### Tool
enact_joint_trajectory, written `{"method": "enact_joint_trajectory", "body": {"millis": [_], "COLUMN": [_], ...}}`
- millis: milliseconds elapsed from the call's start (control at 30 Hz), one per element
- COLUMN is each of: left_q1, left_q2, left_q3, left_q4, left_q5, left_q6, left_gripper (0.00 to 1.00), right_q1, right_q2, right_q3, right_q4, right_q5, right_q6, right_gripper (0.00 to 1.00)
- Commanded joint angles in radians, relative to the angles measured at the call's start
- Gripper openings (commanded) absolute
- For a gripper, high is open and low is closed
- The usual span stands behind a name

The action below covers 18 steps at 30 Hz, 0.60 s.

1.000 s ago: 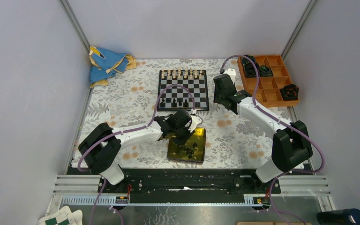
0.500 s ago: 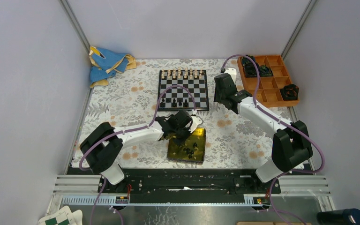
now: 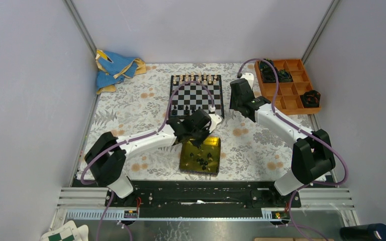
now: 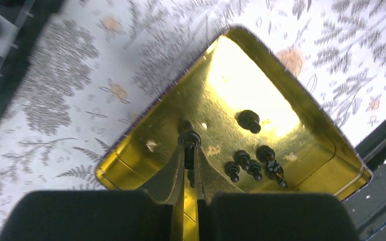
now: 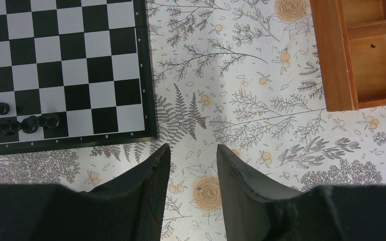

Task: Set up the chess pieces on the board
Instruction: Pick up the chess piece from the storage box, then place the chess piece on the chessboard.

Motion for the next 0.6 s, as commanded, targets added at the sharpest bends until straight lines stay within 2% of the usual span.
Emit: {"method": "enact_joint_trajectory", "body": {"millis": [0,233,567], "left_q1": [-0.005,0.044,0.285], "left_q2": [-0.025,0.086,0.234], "left_q3": [0.098,0.256,0.379], "left_q4": [-0.068,-0.168,-0.163], "left_q5": [-0.147,-0.305,-0.234], "left_q6": [-0.041,-0.082,-0.155], "left_gripper": [0.0,0.0,0.0], "right_q1": [-0.013,-0.028,-0.042], "right_q2": [-0.028,-0.003,0.051], "right_q3": [0.022,0.059,0.111], "right_q4": [0.04,0.047,0.067], "right_q5": [0.002,0.0,-0.008], "right_q6": [-0.004,0.003,0.006], "right_gripper": [0.46,0.46,0.45]}}
